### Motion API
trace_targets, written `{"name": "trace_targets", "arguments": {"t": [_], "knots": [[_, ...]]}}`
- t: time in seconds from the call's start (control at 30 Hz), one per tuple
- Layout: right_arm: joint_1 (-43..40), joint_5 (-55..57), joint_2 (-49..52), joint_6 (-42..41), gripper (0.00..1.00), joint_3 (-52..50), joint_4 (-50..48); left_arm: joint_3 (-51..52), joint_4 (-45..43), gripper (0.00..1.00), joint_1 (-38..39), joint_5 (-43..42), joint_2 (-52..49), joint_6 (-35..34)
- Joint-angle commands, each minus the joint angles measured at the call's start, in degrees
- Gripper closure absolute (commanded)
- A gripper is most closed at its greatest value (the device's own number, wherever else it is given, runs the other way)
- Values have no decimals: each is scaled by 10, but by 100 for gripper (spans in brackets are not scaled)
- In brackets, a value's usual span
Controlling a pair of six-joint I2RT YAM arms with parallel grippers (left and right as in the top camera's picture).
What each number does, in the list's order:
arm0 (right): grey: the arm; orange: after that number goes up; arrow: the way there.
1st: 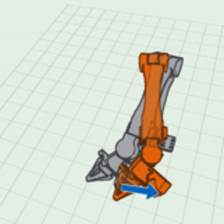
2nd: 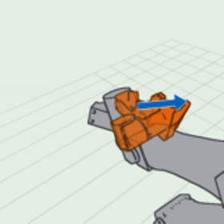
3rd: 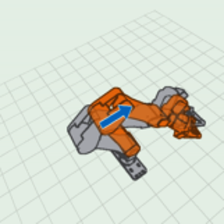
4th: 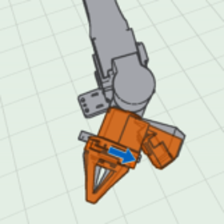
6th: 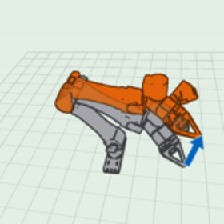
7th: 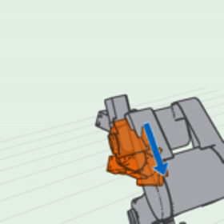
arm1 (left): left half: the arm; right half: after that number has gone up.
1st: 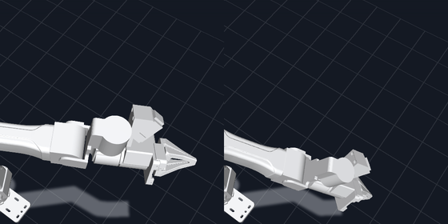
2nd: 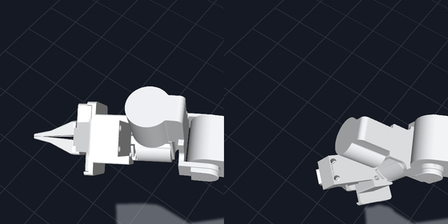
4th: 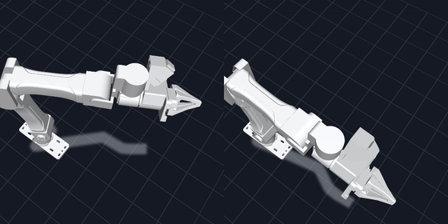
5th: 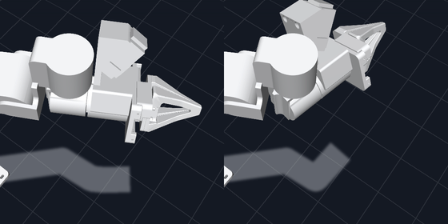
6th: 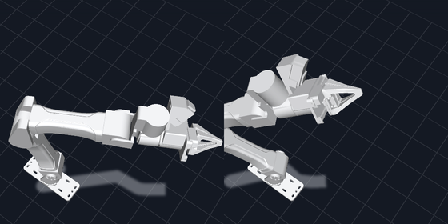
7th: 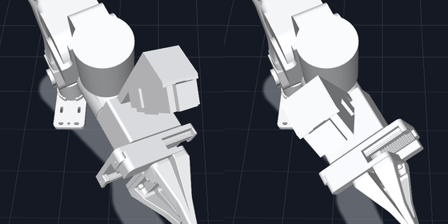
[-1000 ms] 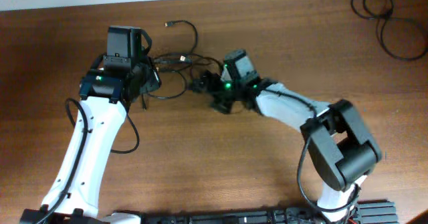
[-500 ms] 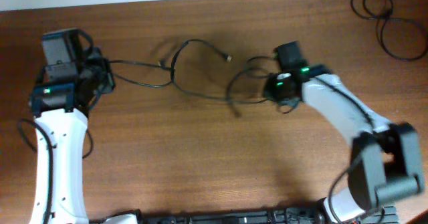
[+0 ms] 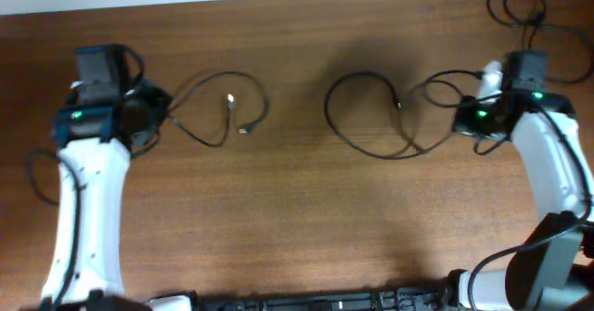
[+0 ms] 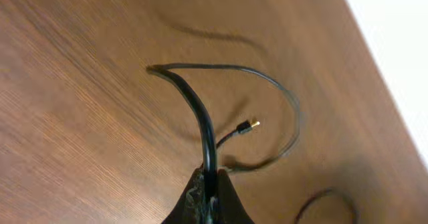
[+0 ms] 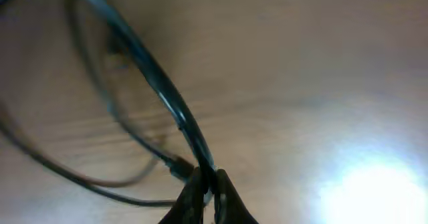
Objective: Untangle cables
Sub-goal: 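Carry a second cable to the right edge with the right gripper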
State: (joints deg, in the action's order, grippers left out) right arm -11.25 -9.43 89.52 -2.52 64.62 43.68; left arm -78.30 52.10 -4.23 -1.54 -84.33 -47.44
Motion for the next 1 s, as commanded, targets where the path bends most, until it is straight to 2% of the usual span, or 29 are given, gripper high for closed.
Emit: {"name": "trace_targets", "arguments": {"t": [0.0,0.03,0.07,0.13,0.17,0.2,0.23,0.3,0.37,0.43,0.47,0.5,0.57,0.6,0.63,0.67,0.73,0.8,0.9,0.97], "knots": [[130,3,-10,107,95,10,-20,-4,3,100,52,-17,-68,19],[172,27,-10,109,92,9,-47,-4,3,100,57,-17,-85,19],[203,31,-10,109,85,9,-84,-4,4,100,57,-17,-96,19],[225,37,-7,105,86,9,-147,-4,16,100,57,-17,-119,19],[222,37,3,93,78,9,-170,-4,21,100,57,-16,-124,19],[220,42,22,93,49,9,-183,-4,30,100,57,3,-125,19],[219,57,45,94,34,9,-193,-4,31,97,57,10,-125,19],[217,64,96,94,16,9,-215,-4,31,87,57,9,-125,19],[217,122,157,94,15,9,-243,-4,31,84,57,9,-125,19],[217,134,189,96,22,9,-256,-4,31,78,57,9,-125,19],[216,134,206,96,34,9,-262,-4,31,76,57,9,-125,19],[216,134,222,96,37,9,-265,-4,31,82,57,9,-125,19],[209,134,253,95,67,9,-257,-4,31,83,57,9,-125,19],[202,134,256,84,96,9,-242,-4,31,82,57,9,-125,19],[181,134,251,40,96,10,-228,-4,31,78,57,9,-125,19],[145,130,231,-7,96,17,-181,-4,31,78,57,9,-125,19],[90,127,173,-10,96,30,-114,-4,35,79,57,9,-125,19],[-7,127,43,-10,96,37,-59,-4,35,78,57,9,-125,19],[-138,128,-46,-21,96,37,-70,-4,36,79,57,9,-125,19],[-264,128,-43,-57,96,37,-98,-4,37,79,57,9,-125,19]]}}
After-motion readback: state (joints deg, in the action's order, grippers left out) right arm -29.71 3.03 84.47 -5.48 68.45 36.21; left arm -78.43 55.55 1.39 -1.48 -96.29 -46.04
